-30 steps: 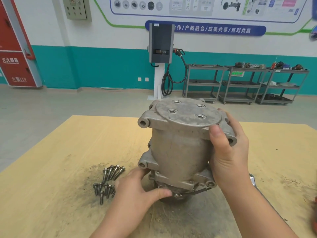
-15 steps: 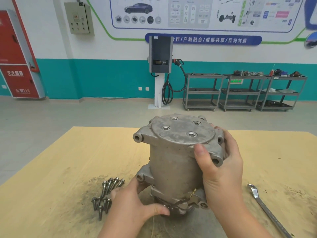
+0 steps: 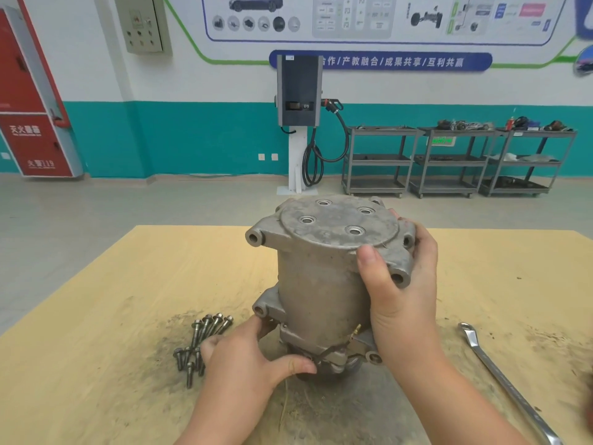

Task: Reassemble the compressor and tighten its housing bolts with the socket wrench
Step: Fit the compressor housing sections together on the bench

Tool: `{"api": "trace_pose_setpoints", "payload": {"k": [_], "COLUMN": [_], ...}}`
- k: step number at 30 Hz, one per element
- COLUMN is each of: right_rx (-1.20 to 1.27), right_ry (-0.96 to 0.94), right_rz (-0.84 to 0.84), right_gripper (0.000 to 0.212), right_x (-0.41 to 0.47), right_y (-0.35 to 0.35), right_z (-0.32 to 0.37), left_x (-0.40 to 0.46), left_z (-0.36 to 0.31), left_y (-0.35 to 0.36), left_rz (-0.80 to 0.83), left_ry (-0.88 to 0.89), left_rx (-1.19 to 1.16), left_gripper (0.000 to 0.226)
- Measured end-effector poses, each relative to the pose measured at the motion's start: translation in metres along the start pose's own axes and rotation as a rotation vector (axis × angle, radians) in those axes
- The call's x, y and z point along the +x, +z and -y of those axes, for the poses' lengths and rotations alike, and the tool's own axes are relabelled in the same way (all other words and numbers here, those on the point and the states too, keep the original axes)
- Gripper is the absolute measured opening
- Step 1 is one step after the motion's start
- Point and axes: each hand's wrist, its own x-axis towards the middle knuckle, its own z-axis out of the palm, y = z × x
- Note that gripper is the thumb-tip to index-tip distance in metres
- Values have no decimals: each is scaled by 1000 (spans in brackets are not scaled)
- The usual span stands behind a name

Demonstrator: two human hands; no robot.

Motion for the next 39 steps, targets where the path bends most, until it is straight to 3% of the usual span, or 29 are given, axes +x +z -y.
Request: {"api": "trace_pose_setpoints", "payload": {"k": [3,6,9,11,14,16,20,23,32,36,39], "right_rx": [-99,-473,-580,-474,-279,-279,-331,-344,-543,-554,-528], "right_ry": [16,31,-78,-275,-390,-231,249,351,211,177,163], "right_rz": [-45,-147,-149,-159,-303,-330,-2,82,222,220,186], "right_gripper": [69,110,119,111,69,47,29,31,75,67,58], "right_x": [-6,-19,-32,-31,-16,4,36,41,38,39,37], "right_y": [3,17,22,17,1,-14,-41,-46,-42,-40,-34], "right_z": [2,7,12,17,21,24,21,18,12,10,8], "left_x": [1,2,-2,-3,-1,-1,-5,-9,-7,-4,-4], "left_z": [6,9,5,3,4,5,2,-1,0,1,4], "left_y": [-4,-10,-4,0,-1,-4,-5,-5,-3,-1,1], "left_rz": [-41,95,216,186,100,78,29,121,203,181,139], "left_ry": [22,50,62,60,13,11,65,42,85,94,113], "left_rx": [203,88,-69,-114,-158,-53,241,202,189,101,58], "left_gripper": [111,121,110,99,80,74,50,42,32,26,40]}}
